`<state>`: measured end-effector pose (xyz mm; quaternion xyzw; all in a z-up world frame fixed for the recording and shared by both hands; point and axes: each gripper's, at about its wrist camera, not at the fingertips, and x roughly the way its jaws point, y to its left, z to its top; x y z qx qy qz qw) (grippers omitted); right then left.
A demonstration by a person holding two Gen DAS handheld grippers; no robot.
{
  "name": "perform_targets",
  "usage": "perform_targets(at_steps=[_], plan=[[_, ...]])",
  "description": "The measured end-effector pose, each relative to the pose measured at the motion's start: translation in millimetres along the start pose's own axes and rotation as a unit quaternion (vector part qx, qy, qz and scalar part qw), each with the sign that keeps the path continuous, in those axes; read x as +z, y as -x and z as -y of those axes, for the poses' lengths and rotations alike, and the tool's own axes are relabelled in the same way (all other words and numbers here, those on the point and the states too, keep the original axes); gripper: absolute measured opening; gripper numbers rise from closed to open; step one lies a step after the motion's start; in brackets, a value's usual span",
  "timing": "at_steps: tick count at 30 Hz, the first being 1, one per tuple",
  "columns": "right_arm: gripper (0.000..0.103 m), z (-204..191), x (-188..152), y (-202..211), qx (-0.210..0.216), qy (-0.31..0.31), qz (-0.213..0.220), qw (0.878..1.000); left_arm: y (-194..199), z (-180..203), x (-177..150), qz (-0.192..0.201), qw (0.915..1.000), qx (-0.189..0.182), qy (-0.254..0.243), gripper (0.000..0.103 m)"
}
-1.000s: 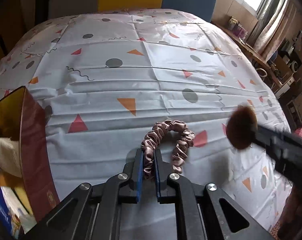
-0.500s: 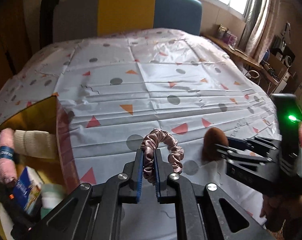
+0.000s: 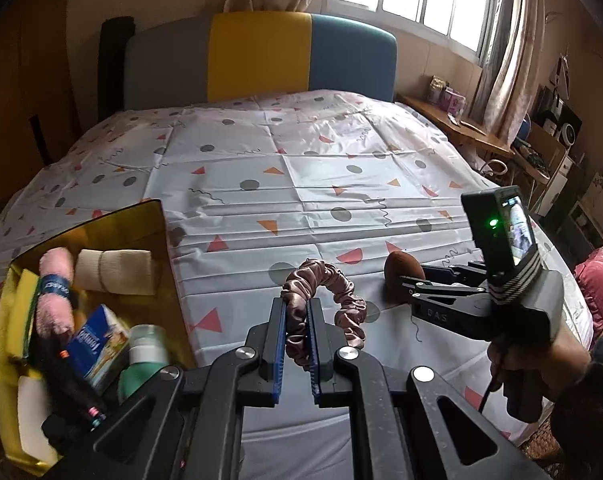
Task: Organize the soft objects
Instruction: 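Grasp the brown egg-shaped sponge with the right tool while the left tool holds the scrunchie, then carry the pink satin scrunchie into the tray and open the left tool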
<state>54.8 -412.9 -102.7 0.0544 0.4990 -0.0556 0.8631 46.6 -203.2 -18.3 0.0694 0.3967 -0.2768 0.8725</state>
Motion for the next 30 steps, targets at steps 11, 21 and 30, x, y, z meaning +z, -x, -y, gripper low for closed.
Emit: perform_targets(at_steps=[11, 21, 30], plan=[[0.036, 0.7, -0.1, -1.2, -0.002, 0.004, 0.001, 1.000, 37.8, -22.6, -7.7, 0.030, 0.9993, 0.018, 0.014, 0.009], [0.036, -0.9, -0.9, -1.8, -0.006, 0.014, 0.003, 1.000, 69.6, -60.1, -14.3, 0.055, 0.9964, 0.050, 0.039, 0.009], [0.036, -1.0, -1.6, -1.7, -0.008, 0.017, 0.004, 1.000, 68.9, -111.1, -32.8, 0.040, 0.9916, 0.091, 0.083, 0.009]])
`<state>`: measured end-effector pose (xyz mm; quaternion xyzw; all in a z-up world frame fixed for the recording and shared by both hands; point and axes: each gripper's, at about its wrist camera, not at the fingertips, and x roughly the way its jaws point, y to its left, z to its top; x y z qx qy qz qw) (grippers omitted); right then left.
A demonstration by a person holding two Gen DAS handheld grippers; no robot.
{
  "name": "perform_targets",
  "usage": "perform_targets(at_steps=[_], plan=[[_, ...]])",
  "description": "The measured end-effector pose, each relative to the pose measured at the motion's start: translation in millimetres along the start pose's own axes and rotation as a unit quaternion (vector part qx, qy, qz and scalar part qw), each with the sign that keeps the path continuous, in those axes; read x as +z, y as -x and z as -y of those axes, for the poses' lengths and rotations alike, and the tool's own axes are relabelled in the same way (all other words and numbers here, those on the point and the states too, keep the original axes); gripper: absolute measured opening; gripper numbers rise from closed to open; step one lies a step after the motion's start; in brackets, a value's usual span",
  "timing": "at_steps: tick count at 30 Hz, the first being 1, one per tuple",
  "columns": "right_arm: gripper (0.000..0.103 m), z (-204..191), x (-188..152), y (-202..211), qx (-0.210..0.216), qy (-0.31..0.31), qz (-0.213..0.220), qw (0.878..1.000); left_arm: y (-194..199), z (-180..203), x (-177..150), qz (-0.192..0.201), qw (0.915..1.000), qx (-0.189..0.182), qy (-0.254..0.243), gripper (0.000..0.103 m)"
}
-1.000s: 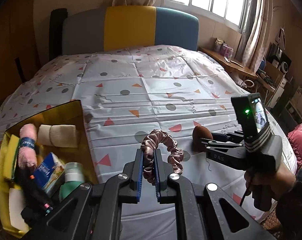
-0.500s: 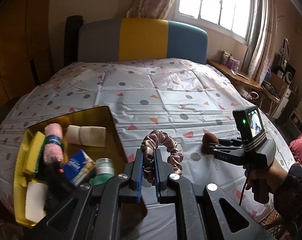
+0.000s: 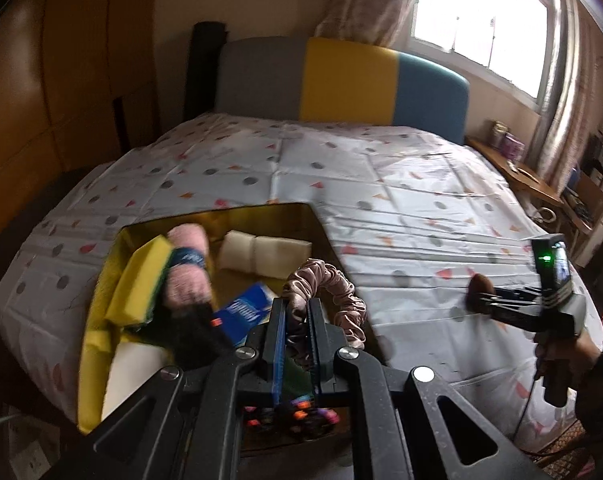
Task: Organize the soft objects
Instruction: 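Carry the pink satin scrunchie into the tray and open the left tool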
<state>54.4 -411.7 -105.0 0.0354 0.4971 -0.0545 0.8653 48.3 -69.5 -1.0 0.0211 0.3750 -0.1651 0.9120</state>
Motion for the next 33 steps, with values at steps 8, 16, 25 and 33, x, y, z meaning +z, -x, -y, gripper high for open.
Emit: perform_targets(at_steps=[8, 16, 25, 33], plan=[[0.036, 0.0, -0.4, -0.9, -0.002, 0.002, 0.000, 1.000, -16.2, -35.7, -10.5, -0.019, 0.9989, 0.031, 0.030, 0.009], [0.036, -0.6, -0.7, -1.4, -0.004, 0.005, 0.000, 1.000, -47.5, -70.9, -23.8, -0.060, 0.9950, 0.050, 0.062, 0.009], [0.036, -0.5, -0.5, -1.8, -0.001, 0.004, -0.001, 1.000, -65.8, -113.7, -36.3, -0.105, 0.9879, 0.022, 0.111, 0.047], [0.036, -1.4, 0.3, -2.5, -0.006, 0.007, -0.002, 1.000, -30.9, -120.3, -31.7, -0.065, 0.9849, 0.108, 0.118, 0.056]])
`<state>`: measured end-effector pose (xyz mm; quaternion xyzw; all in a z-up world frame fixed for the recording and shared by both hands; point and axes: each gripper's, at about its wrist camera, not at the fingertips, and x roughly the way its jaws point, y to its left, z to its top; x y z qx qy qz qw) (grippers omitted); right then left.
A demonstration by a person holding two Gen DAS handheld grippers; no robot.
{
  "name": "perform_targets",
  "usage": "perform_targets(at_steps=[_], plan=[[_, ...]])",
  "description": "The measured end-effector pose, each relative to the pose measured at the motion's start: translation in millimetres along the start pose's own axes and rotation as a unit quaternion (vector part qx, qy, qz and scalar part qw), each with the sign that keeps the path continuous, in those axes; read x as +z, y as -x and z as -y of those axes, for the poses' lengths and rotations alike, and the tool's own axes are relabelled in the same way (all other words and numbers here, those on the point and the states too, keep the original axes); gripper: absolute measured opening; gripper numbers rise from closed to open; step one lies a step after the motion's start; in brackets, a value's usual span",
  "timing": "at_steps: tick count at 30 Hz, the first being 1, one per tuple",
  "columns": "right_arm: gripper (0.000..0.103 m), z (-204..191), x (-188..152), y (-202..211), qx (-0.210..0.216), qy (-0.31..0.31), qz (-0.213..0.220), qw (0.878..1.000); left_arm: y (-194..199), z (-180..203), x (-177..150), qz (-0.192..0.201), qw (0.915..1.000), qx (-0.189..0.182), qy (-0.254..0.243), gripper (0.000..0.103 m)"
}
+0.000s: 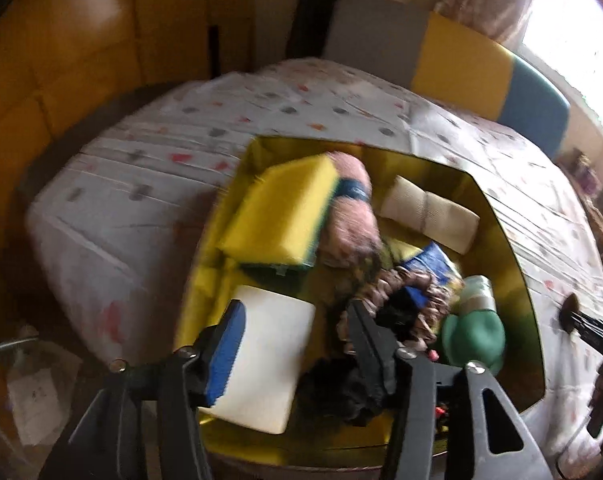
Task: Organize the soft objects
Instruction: 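Carry the pink satin scrunchie into the tray and open the left tool, then carry the brown sponge into the tray and open the right tool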
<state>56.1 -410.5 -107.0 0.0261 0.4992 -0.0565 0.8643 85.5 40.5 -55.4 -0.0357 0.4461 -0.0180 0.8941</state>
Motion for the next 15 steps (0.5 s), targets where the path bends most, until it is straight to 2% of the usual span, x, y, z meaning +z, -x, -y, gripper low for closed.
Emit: perform_targets(at_steps=[6, 15], plan=[[0.036, -4.1, -0.2, -0.4, -0.014, 0.002, -0.002, 1.000, 26.0, -6.1, -1.6, 0.031, 0.9992, 0.019, 0.017, 0.057], [0.036, -16.1, 2.4, 3.6, -0.066, -0.029, -0.002, 0.997, 56.2, 1.5, -5.1, 0.074, 0.9972, 0.007, 0.006, 0.057]])
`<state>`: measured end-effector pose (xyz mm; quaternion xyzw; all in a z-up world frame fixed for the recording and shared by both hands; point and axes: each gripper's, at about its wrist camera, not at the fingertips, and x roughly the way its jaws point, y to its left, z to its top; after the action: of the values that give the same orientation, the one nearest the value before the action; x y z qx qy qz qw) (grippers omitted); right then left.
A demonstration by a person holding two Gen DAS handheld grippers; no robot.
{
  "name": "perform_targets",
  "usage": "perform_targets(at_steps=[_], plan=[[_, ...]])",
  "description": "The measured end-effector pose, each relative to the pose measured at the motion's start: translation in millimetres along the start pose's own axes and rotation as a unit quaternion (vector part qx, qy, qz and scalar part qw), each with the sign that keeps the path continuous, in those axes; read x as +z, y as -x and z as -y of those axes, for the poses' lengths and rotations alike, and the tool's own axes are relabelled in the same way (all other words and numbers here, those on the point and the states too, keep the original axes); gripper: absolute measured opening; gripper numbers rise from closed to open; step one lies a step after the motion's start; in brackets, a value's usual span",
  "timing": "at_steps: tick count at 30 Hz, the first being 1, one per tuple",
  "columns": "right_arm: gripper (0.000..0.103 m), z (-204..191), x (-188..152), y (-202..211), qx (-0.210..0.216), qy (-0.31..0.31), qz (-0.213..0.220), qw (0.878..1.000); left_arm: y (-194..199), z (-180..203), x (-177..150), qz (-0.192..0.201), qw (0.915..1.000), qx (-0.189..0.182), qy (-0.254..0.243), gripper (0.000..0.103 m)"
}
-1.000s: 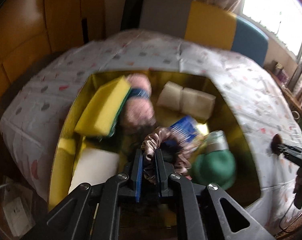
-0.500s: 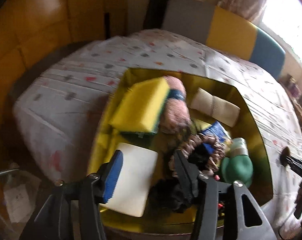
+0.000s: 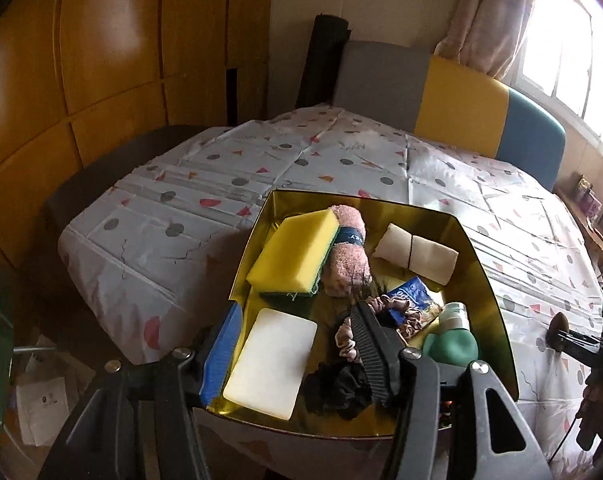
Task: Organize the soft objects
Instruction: 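Carry the brown sponge into the tray and open the right tool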
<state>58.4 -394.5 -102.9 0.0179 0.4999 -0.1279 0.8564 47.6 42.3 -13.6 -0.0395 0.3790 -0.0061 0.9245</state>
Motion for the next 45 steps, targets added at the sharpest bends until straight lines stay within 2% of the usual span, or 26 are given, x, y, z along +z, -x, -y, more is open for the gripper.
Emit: perform_targets(at_steps=[4, 9, 12, 17, 22, 25, 28, 33, 34, 37, 41, 43, 45], plan=[[0.036, -1.5, 2.8, 9.5, -0.005, -0.029, 0.005, 1.000, 5.2, -0.6, -3.6, 0.006, 1.0000, 0.000, -0.003, 0.057], [0.036, -18.3, 4.1, 28.9, 0.020, -0.040, 0.026, 0.999, 4.1, -3.8, -7.4, -0.002, 0.9999, -0.008, 0.009, 0.057], [0.036, -40.1, 6.7, 43.9, 0.058, -0.033, 0.041, 0.997, 2.4, -5.2, -9.0, -0.004, 0.9999, -0.008, 0.015, 0.057], [0.036, -95.1, 12.8, 71.4, 0.115, 0.011, 0.068, 0.991, 2.1, -4.8, -10.1, -0.004, 0.9998, -0.011, 0.013, 0.058], [0.036, -156.0, 28.3, 96.5, 0.183, 0.055, 0.090, 0.977, -0.1, -5.9, -11.5, -0.006, 0.9999, -0.006, 0.013, 0.058], [0.037, -191.0, 35.7, 98.5, 0.211, 0.077, 0.087, 0.971, -0.4, -7.4, -11.8, -0.006, 0.9998, -0.006, 0.016, 0.058], [0.039, -224.2, 42.0, 91.7, 0.217, 0.096, 0.081, 0.968, -2.5, -8.2, -11.6, -0.010, 0.9998, -0.002, 0.016, 0.058], [0.042, -254.2, 55.2, 56.3, 0.195, 0.088, 0.043, 0.976, -6.2, -8.7, -11.9, -0.015, 0.9998, 0.001, 0.012, 0.058], [0.046, -259.7, 55.9, 48.7, 0.189, 0.092, 0.034, 0.977, -6.7, -8.8, -12.1, -0.015, 0.9998, 0.001, 0.011, 0.058], [0.048, -268.9, 53.4, 29.6, 0.170, 0.099, 0.012, 0.980, -8.1, -8.6, -12.4, -0.015, 0.9998, 0.002, 0.010, 0.058], [0.050, -265.7, 48.7, 22.8, 0.177, 0.094, 0.002, 0.980, -10.0, -8.4, -12.6, -0.016, 0.9998, 0.002, 0.010, 0.058], [0.064, -261.4, 48.7, 28.8, 0.183, 0.087, 0.016, 0.979, -10.9, -7.0, -12.8, -0.018, 0.9998, -0.001, 0.009, 0.058], [0.070, -258.1, 48.5, 35.3, 0.186, 0.084, 0.028, 0.979, -10.4, -5.5, -12.8, -0.016, 0.9998, 0.001, 0.007, 0.058]])
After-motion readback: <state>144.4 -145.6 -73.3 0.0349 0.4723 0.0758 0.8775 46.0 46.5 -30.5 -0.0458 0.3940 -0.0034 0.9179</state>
